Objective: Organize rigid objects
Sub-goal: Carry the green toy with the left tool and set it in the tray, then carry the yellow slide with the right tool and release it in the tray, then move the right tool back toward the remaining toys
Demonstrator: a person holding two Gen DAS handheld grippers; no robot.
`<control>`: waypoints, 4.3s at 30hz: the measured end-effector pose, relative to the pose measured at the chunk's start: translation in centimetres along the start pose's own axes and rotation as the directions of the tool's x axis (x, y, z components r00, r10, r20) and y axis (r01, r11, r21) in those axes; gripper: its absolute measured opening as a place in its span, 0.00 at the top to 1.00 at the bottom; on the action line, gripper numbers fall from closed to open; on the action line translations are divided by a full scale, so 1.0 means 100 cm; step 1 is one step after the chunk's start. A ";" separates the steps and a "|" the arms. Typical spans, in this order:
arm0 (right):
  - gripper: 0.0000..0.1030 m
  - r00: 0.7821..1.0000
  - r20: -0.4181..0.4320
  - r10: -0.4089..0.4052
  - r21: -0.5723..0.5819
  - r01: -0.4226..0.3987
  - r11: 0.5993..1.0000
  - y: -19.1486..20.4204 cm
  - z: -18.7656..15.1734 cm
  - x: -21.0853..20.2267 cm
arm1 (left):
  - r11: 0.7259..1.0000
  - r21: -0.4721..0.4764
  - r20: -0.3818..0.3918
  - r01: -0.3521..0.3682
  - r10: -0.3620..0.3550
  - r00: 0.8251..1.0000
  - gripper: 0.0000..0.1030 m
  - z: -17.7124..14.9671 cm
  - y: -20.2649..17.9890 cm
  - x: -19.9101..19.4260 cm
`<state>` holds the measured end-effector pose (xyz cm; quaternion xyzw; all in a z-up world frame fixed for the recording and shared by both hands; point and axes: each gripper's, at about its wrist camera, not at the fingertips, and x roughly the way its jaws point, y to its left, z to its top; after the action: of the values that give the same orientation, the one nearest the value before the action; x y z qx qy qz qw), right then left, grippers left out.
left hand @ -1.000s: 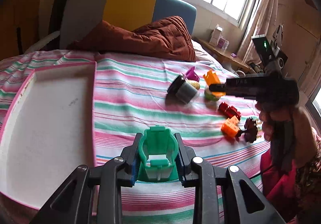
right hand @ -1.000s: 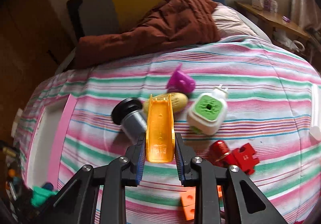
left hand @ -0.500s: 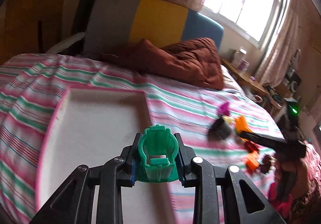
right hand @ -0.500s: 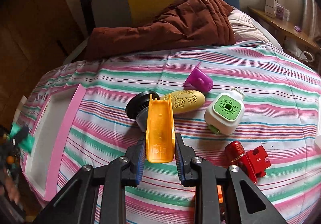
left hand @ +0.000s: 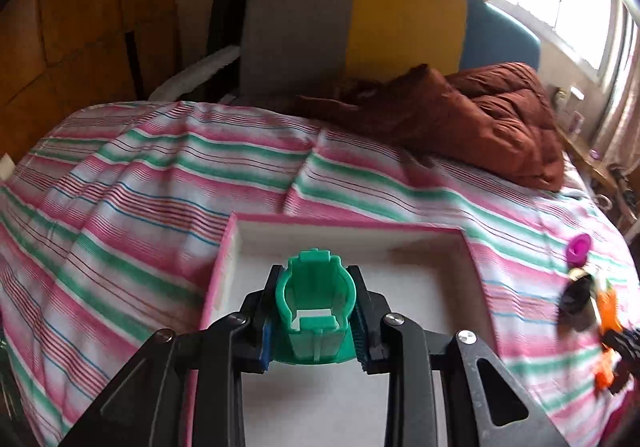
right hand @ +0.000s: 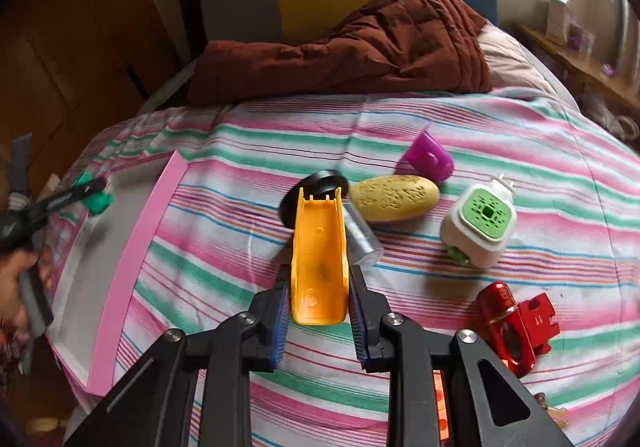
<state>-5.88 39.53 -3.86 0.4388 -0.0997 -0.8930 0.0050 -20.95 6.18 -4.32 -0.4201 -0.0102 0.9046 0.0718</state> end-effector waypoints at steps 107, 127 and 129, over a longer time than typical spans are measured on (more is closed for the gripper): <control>0.37 0.998 -0.059 0.034 -0.260 -0.048 0.964 0.194 0.016 0.036 | 0.955 -0.178 -0.015 0.240 -0.246 0.969 0.65 -0.131 0.015 -0.095; 0.35 0.840 -0.031 -0.541 -0.199 0.526 0.827 0.028 -0.041 -0.048 | 0.933 0.069 -0.045 0.353 -0.350 0.936 0.65 -0.164 -0.064 -0.129; 0.30 0.801 -0.103 -0.590 -0.190 0.566 0.802 0.003 -0.044 -0.045 | 0.929 0.087 -0.065 0.360 -0.355 0.932 0.65 -0.168 -0.071 -0.129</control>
<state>0.31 38.88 -2.86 0.5155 0.1072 -0.8192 -0.2275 0.91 10.68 -4.87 -0.4290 -0.0407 0.8653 0.2561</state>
